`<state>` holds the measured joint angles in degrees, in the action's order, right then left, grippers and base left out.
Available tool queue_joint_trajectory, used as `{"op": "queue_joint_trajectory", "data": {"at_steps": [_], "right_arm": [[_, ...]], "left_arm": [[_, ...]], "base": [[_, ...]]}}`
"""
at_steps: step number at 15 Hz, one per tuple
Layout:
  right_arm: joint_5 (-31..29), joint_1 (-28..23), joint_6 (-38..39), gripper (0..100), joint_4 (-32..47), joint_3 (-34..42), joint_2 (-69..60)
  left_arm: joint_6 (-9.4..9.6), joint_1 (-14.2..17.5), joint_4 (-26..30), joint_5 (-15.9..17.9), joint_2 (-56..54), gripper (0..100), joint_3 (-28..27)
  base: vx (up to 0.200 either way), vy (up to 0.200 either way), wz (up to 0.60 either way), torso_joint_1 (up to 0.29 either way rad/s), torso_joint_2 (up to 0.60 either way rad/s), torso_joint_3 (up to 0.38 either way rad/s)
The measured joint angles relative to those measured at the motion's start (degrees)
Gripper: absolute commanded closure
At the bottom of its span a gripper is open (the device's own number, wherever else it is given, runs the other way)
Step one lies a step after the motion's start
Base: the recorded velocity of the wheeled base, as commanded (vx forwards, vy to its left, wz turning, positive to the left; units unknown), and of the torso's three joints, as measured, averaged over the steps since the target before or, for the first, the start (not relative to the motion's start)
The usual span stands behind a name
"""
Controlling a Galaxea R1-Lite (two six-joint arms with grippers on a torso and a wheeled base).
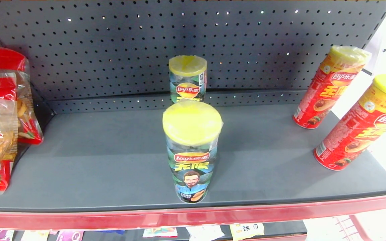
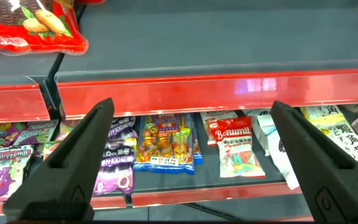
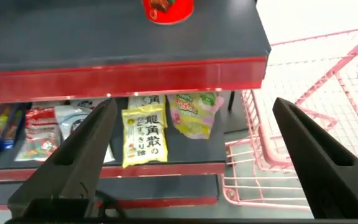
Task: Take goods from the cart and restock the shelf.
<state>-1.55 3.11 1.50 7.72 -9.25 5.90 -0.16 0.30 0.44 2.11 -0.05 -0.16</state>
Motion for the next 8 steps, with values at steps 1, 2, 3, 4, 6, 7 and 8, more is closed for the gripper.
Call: {"op": "queue_joint_trajectory", "data": {"at_steps": [1,2,3,4,6,7,8], "right_arm": [[-0.09,-0.33,-0.05,0,-0.09,1.12,-0.65],[0.35,-1.44,-0.24,0,0.24,2.29,-1.80],[1.50,-2.45,-1.07,0,0.30,3.17,-3.01],[1.82,-2.90,-2.21,0,0.07,3.80,-4.00],[1.01,-3.16,-2.61,0,-2.15,4.83,-5.17],[-0.55,-3.24,-2.62,0,-6.02,6.53,-5.50],[-1.57,-3.29,-2.40,0,-7.28,7.94,-5.69]], "left_arm": [[0.02,0.00,0.00,0.00,0.00,0,0.00],[0.00,0.00,-0.01,0.00,0.00,0,0.00],[0.00,0.00,0.00,0.00,0.00,0,0.00],[0.00,0.00,0.00,0.00,0.00,0,0.00],[0.00,0.02,0.00,0.00,0.00,0,0.00],[0.00,0.00,0.00,0.00,0.00,0,0.00],[0.00,0.00,0.00,0.00,0.00,0,0.00]], "base": [[0.000,0.000,0.00,0.000,0.00,0.000],[0.000,0.000,0.00,0.000,0.00,0.000],[0.000,0.000,0.00,0.000,0.00,0.000],[0.000,0.000,0.00,0.000,0.00,0.000],[0.000,0.000,0.00,0.000,0.00,0.000],[0.000,0.000,0.00,0.000,0.00,0.000],[0.000,0.000,0.00,0.000,0.00,0.000]]}}
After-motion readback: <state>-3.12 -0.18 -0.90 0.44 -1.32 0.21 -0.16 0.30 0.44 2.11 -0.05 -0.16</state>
